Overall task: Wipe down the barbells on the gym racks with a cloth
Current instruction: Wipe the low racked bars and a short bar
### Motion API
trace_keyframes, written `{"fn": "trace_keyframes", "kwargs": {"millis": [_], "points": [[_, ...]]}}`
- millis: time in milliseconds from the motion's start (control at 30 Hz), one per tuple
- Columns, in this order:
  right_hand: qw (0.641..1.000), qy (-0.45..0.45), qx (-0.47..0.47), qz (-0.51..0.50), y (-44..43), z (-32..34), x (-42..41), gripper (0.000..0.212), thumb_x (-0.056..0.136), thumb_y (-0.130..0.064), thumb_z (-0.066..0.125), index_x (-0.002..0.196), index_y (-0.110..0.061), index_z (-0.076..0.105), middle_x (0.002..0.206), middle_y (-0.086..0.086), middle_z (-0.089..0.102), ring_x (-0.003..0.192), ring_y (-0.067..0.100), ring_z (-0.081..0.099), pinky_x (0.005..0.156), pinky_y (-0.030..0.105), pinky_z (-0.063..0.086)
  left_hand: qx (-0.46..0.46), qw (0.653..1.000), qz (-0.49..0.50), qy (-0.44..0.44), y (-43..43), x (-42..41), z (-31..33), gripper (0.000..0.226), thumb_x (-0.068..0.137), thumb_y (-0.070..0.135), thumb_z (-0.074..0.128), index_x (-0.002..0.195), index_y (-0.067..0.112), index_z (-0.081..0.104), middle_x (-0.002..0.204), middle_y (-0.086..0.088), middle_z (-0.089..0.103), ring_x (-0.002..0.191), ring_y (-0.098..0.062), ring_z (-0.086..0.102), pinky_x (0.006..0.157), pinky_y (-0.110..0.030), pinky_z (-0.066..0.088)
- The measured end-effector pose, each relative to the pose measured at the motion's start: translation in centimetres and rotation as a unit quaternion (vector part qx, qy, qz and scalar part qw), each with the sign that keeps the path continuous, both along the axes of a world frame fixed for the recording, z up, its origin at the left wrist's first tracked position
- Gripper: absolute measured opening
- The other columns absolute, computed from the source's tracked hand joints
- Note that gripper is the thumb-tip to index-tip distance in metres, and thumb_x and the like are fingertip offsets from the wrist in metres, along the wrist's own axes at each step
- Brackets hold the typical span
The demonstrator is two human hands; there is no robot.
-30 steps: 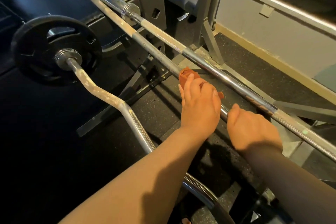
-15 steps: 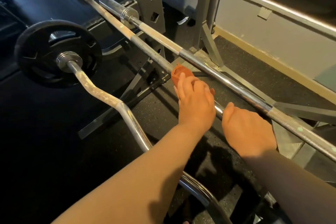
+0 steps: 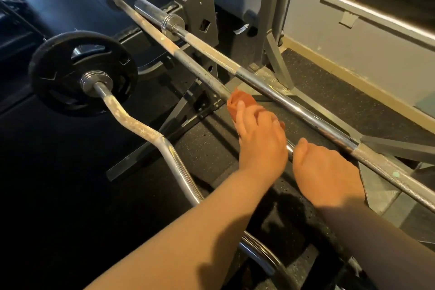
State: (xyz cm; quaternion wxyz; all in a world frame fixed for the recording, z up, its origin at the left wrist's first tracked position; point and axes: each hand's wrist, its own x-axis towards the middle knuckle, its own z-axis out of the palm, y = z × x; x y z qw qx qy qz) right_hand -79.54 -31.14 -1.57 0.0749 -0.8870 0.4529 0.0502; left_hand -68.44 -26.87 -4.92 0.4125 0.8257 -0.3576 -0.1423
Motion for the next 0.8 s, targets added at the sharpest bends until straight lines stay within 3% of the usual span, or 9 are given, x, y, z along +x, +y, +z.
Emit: {"fn": "trace_keyframes", "kwargs": {"millis": [133, 200, 333, 433, 500, 600, 667, 800], "points": [[0.999, 0.038, 0.029, -0.003, -0.6, 0.4, 0.6, 0.04, 0.107, -0.029, 0.016, 0.12, -0.018, 0.052, 0.085, -0.003, 0.05, 0.08, 0.023, 0.057, 0.063, 0.033, 0.041, 0.01, 0.998, -0.049, -0.046, 0.9, 1.5, -0.7, 0.029, 0.106, 0.03, 0.032, 0.118, 0.013, 0.053, 0.148, -0.01, 0.033, 0.153, -0.029, 0.001, 0.124, -0.059, 0.014], [0.996, 0.061, 0.067, -0.005, -0.9, 0.5, 0.7, 0.043, 0.107, -0.033, 0.014, 0.116, -0.018, 0.053, 0.087, -0.002, 0.054, 0.085, 0.023, 0.059, 0.072, 0.039, 0.047, 0.018, 0.998, -0.037, -0.045, 0.5, 3.8, -0.3, 0.024, 0.107, 0.027, 0.036, 0.115, 0.013, 0.055, 0.148, -0.009, 0.033, 0.153, -0.026, 0.001, 0.122, -0.061, 0.018], [0.989, 0.095, 0.113, 0.013, -1.4, 1.0, 1.3, 0.026, 0.108, -0.028, 0.028, 0.127, -0.016, 0.041, 0.106, 0.003, 0.054, 0.096, 0.023, 0.055, 0.087, 0.04, 0.052, 0.015, 0.999, 0.015, -0.024, -0.6, 8.4, -0.3, 0.024, 0.108, 0.025, 0.036, 0.113, 0.013, 0.056, 0.151, -0.008, 0.03, 0.153, -0.025, 0.001, 0.121, -0.058, 0.019], [0.985, 0.098, 0.138, 0.016, -1.9, 1.5, 3.1, 0.016, 0.107, -0.019, 0.031, 0.108, -0.013, 0.046, 0.093, 0.002, 0.048, 0.088, 0.025, 0.049, 0.086, 0.041, 0.05, -0.007, 0.999, 0.034, 0.0, -1.0, 8.1, -0.2, 0.021, 0.108, 0.024, 0.037, 0.112, 0.013, 0.054, 0.153, -0.005, 0.027, 0.154, -0.025, -0.004, 0.124, -0.054, 0.016], [0.989, 0.08, 0.117, 0.036, -2.3, 1.4, 5.6, 0.019, 0.108, -0.025, 0.029, 0.104, -0.019, 0.046, 0.099, 0.0, 0.051, 0.091, 0.023, 0.053, 0.087, 0.041, 0.049, -0.028, 0.999, 0.034, 0.02, -0.6, 7.2, -0.2, 0.02, 0.108, 0.024, 0.037, 0.116, 0.015, 0.053, 0.154, -0.002, 0.023, 0.154, -0.022, -0.008, 0.122, -0.044, 0.013], [0.994, 0.005, 0.066, 0.089, -2.3, 0.9, 10.4, 0.025, 0.107, -0.022, 0.03, 0.12, -0.017, 0.051, 0.116, 0.006, 0.058, 0.102, 0.026, 0.063, 0.088, 0.045, 0.054, -0.024, 0.998, 0.001, 0.049, 0.0, 7.8, -0.4, 0.022, 0.108, 0.029, 0.04, 0.123, 0.018, 0.05, 0.154, 0.006, 0.017, 0.152, -0.015, -0.013, 0.117, -0.038, 0.017], [0.992, -0.017, 0.049, 0.115, -1.8, 0.6, 12.6, 0.031, 0.108, -0.021, 0.029, 0.132, -0.012, 0.045, 0.123, 0.009, 0.058, 0.105, 0.028, 0.065, 0.086, 0.042, 0.054, 0.008, 0.999, -0.028, 0.019, 0.1, 9.9, -0.6, 0.023, 0.106, 0.033, 0.046, 0.125, 0.021, 0.049, 0.153, 0.008, 0.017, 0.152, -0.012, -0.012, 0.117, -0.04, 0.022], [0.994, 0.005, -0.014, 0.113, -1.4, 0.1, 12.9, 0.037, 0.106, -0.024, 0.032, 0.141, -0.014, 0.039, 0.115, 0.004, 0.06, 0.096, 0.026, 0.066, 0.065, 0.037, 0.046, 0.011, 1.0, -0.002, 0.009, -0.5, 14.5, 0.3, 0.022, 0.108, 0.025, 0.04, 0.117, 0.014, 0.058, 0.151, -0.001, 0.026, 0.151, -0.015, -0.003, 0.124, -0.043, 0.014]]}}
